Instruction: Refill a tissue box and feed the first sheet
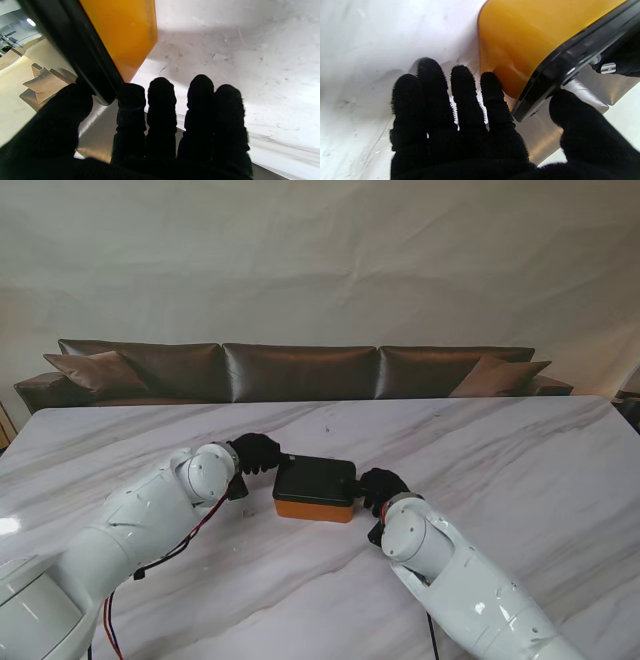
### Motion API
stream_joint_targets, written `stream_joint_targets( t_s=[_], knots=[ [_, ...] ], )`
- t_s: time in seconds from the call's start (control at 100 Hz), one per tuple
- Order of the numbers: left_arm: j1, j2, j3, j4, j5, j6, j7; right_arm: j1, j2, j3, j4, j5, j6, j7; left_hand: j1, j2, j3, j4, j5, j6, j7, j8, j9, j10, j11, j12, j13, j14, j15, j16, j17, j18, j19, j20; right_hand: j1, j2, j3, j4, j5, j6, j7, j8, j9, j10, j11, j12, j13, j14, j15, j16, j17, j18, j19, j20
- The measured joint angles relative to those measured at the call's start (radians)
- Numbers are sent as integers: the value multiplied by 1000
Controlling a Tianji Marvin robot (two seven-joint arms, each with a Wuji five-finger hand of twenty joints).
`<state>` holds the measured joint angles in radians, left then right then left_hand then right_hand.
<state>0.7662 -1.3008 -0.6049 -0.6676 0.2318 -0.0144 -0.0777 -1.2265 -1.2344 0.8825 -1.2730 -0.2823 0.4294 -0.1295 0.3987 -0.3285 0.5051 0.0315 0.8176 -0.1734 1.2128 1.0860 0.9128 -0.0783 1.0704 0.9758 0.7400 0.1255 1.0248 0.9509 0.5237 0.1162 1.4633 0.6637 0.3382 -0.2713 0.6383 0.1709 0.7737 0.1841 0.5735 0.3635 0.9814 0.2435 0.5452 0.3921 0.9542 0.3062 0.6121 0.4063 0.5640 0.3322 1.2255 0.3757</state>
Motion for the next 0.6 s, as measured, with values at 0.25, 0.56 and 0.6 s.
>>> stream_joint_targets(
  t_s=[0.25, 0.56, 0.6],
  knots=[
    [41, 34, -6, -110, 51, 47, 21, 2, -1, -1, 4, 0, 0, -3, -32, -68, 163, 43, 98, 113, 54, -53, 86, 57, 61, 32, 60, -11, 59, 52, 49, 0, 3, 10, 6, 0, 0, 0, 8, 24, 27, 6, 0, 0, 0, 0, 2, -2, 2, 8, 1, 0, 1, 0],
    [11, -2, 26, -7, 32, -30, 49, 12, -6, -8, 20, 10, -4, -13, -115, -140, 261, 190, 165, 115, 161, -84, 120, 97, 119, 37, 63, -11, 123, 108, 49, 0, 4, 117, 3, 0, -7, 0, 9, 28, 29, 6, 6, -1, 0, 1, 9, -8, 27, 11, 6, 0, 7, 0],
    [7, -6, 30, 2, 30, -37, 49, 12, -6, -9, 22, 10, -4, -14, -122, -142, 264, 210, 174, 121, 170, -103, 128, 104, 126, 37, 63, -11, 133, 118, 49, 0, 4, 140, 3, 0, -7, 0, 9, 28, 29, 6, 6, -1, 0, 1, 13, -10, 28, 11, 6, 0, 7, 0]
  ],
)
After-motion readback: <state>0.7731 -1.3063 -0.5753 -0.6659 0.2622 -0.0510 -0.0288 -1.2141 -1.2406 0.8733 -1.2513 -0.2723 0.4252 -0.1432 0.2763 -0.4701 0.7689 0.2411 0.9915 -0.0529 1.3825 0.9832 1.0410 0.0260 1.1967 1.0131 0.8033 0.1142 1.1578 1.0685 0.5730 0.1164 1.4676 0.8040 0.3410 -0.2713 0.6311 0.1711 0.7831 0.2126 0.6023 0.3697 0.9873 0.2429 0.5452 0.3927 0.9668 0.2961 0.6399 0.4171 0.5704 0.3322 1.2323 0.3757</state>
